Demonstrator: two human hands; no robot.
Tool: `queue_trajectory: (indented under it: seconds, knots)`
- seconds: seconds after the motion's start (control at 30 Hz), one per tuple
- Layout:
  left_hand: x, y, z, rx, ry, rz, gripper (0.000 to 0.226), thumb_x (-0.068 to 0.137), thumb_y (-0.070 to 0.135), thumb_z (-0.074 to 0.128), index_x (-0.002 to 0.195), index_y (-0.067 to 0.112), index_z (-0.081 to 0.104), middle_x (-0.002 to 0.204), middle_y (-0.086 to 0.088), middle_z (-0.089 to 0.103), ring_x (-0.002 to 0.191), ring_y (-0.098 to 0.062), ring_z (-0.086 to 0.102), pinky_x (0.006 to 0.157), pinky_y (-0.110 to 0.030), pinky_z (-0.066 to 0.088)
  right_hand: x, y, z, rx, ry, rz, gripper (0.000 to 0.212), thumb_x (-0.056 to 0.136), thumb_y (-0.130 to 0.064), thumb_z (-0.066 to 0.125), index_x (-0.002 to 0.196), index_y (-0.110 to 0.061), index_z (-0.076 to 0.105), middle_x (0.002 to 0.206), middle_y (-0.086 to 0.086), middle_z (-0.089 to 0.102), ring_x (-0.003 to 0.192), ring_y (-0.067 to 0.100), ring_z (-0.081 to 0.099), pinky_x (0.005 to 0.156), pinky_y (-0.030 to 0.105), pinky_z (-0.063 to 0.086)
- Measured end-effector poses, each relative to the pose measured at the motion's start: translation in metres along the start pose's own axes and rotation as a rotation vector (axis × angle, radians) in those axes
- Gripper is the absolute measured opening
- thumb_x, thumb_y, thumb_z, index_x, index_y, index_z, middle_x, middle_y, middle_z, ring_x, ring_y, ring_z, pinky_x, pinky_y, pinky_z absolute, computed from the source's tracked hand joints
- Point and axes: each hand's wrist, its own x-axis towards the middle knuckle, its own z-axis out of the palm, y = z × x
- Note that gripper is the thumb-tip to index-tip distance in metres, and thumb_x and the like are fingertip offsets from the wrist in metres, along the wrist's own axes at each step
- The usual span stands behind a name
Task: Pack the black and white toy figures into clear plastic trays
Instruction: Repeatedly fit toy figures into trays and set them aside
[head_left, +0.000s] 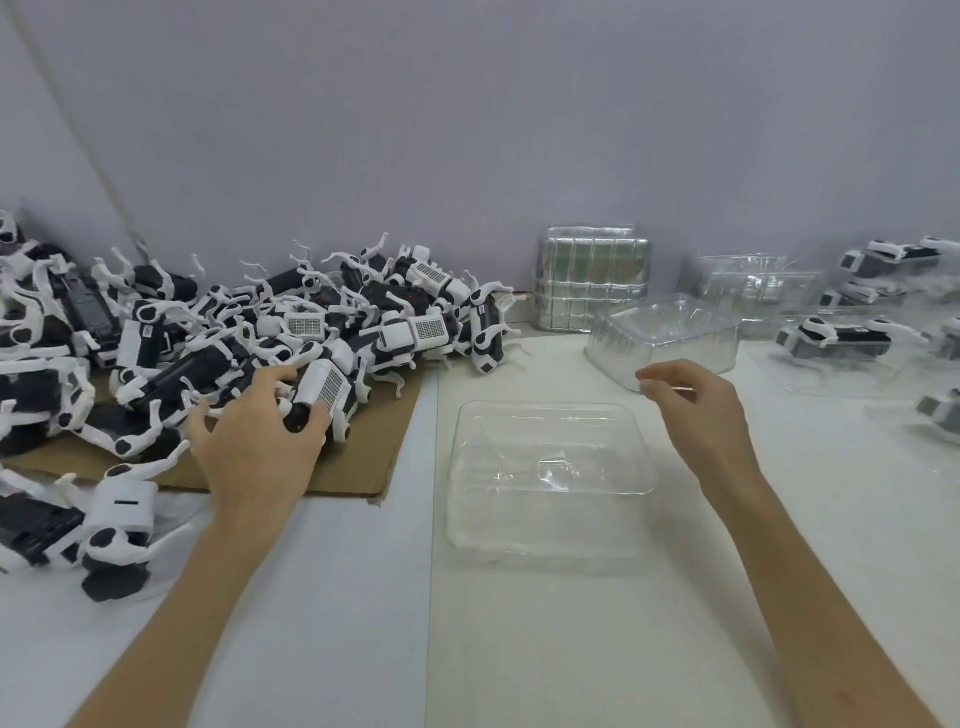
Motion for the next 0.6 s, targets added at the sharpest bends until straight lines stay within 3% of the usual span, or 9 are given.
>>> queue_trajectory:
  seconds: [0.17,0.27,0.37,0.47,0.53,0.6]
  knots:
    - [0.007,-0.002,0.002,-0.037,-0.014,-0.045,0.03,0.094,0.038,0.059,0.117,0.021,0.068,0.098,-0.011,0.073,0.099,-0.031,0.063,0.109,-0.048,0.026,-0.003,-0.003,0.003,-0.002,-0.02,-0.047,0.017,0.09,-0.013,0.062,0.087,-0.027,0.071,0.086,-0.019,0.069,0.081,0.006,0.063,0.068,0.014,0.042]
    - [0.021,-0.006,0.0,-0.167,0.002,-0.011,0.023,0.096,0.026,0.061,0.107,0.01,0.075,0.11,-0.013,0.069,0.102,-0.032,0.062,0.095,-0.043,0.038,-0.006,-0.005,0.005,-0.008,-0.039,-0.061,0.021,0.09,-0.011,0.061,0.083,-0.029,0.07,0.08,-0.022,0.068,0.076,0.006,0.062,0.064,0.009,0.042]
    - [0.025,-0.004,-0.005,-0.267,-0.043,0.002,0.019,0.095,0.016,0.062,0.099,0.004,0.075,0.103,-0.014,0.071,0.095,-0.031,0.064,0.086,-0.036,0.045,-0.007,-0.007,0.007,-0.011,-0.052,-0.076,0.021,0.089,-0.01,0.06,0.084,-0.027,0.071,0.084,-0.018,0.069,0.077,0.012,0.063,0.066,0.014,0.044]
    - [0.018,-0.001,-0.009,-0.181,-0.128,0.055,0.016,0.089,0.032,0.066,0.093,0.017,0.071,0.092,-0.003,0.067,0.091,-0.029,0.063,0.08,-0.041,0.049,-0.01,-0.008,0.008,-0.01,-0.067,-0.102,0.022,0.089,-0.008,0.06,0.083,-0.026,0.071,0.087,-0.017,0.069,0.076,0.014,0.061,0.06,0.006,0.041]
    - [0.013,0.0,-0.012,0.012,-0.232,0.072,0.037,0.079,0.051,0.073,0.102,0.025,0.061,0.093,0.003,0.063,0.098,-0.028,0.059,0.085,-0.044,0.044,-0.012,-0.008,0.009,-0.028,-0.075,-0.113,0.021,0.089,-0.008,0.06,0.084,-0.025,0.071,0.087,-0.016,0.069,0.077,0.015,0.061,0.061,0.002,0.04]
    - [0.011,-0.001,-0.011,0.165,-0.296,0.1,0.057,0.074,0.056,0.077,0.115,0.026,0.051,0.094,0.0,0.065,0.103,-0.03,0.057,0.088,-0.044,0.035,-0.013,-0.01,0.01,-0.04,-0.086,-0.113,0.021,0.089,-0.007,0.06,0.084,-0.024,0.072,0.088,-0.015,0.069,0.08,0.016,0.062,0.062,0.002,0.039]
